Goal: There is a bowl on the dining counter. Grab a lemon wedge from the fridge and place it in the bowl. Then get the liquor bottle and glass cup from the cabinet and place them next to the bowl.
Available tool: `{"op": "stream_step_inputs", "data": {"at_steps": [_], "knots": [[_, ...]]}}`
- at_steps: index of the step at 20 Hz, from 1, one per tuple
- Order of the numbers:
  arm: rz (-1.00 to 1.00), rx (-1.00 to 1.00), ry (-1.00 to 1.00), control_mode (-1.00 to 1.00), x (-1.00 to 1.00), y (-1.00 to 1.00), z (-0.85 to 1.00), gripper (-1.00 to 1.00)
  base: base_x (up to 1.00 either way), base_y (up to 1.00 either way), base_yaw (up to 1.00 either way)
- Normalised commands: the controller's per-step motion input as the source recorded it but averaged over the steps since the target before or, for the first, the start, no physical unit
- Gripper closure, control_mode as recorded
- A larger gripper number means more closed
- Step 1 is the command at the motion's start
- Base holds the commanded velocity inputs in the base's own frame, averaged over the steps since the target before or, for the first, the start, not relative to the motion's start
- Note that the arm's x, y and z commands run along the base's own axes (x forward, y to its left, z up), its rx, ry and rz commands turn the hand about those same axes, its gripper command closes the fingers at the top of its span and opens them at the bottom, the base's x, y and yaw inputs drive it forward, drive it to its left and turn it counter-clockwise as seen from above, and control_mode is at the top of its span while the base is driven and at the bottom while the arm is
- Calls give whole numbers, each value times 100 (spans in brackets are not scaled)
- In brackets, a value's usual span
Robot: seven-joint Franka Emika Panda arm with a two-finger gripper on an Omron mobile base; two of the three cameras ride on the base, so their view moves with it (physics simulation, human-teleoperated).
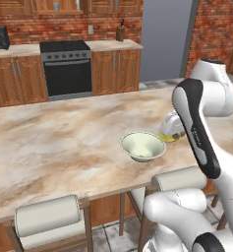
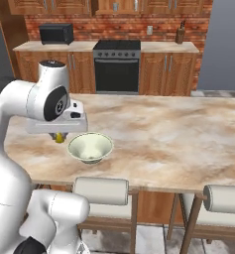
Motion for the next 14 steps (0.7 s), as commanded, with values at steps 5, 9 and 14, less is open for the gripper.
{"op": "stream_step_inputs", "data": {"at_steps": [5, 9, 14], "knots": [[0, -2, 12, -100, 60, -11, -34, 100, 0, 0, 0], [0, -1, 14, -100, 68, -12, -36, 100, 0, 0, 0], [0, 0, 16, -100, 61, -4, -35, 100, 0, 0, 0]]}}
